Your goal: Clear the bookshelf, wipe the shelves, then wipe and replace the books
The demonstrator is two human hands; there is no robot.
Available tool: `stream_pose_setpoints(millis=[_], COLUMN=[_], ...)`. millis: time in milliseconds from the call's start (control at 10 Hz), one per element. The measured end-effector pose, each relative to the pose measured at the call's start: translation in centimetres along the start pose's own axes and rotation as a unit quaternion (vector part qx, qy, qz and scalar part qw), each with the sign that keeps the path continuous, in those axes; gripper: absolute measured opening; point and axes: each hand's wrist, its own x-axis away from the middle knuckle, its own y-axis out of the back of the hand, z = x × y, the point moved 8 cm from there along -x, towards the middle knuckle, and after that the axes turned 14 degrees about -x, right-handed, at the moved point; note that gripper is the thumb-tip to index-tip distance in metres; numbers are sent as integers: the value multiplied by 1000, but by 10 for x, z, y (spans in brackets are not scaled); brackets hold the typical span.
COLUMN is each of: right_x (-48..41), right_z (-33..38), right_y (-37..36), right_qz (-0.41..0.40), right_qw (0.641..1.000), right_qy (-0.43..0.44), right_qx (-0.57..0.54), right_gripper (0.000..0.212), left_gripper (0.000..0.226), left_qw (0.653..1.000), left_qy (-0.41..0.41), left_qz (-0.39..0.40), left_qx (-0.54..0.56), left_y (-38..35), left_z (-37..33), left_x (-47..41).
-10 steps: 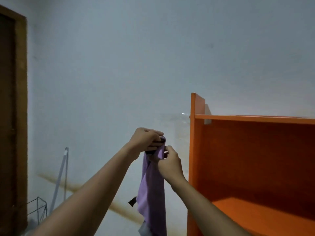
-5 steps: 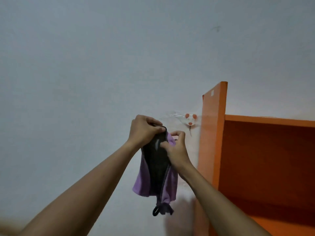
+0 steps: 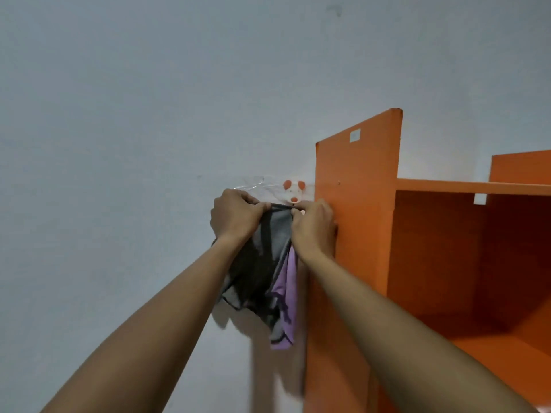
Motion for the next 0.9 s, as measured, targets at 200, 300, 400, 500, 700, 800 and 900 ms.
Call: stream_pose_setpoints(millis=[200,300,400,500,700,800,900], right_x=[-44,-57,-55,-46,-2,25,65], right_z=[22,22,13,0,-39,-59,-79], right_y=[-16,-28,-38,-42,-43,-43,-44], right_qz=[72,109,119,117,88,88,99], right_qw=[975,958,956,962,989,988,979], right_qy=[38,38,20,-10,-101,-129,-165], right_qx=[204,264,268,247,60,-10,-68], right_gripper=[37,37,35,36,27,22,27], left_gripper=[20,19,17,19,21,27,31], left_qw=[1000,1000,1000,1000,989,984,984], left_qy=[13,17,7,20,46,32,67], left_qz=[-19,-24,-19,-4,50,80,100], left_qx=[2,-8,-3,24,129,158,134], left_y=[-35,-49,-60,-69,-98,-110,-125], left_z=[-8,-11,-10,3,36,42,67], left_x=[-9,-14,-13,-4,37,67,113])
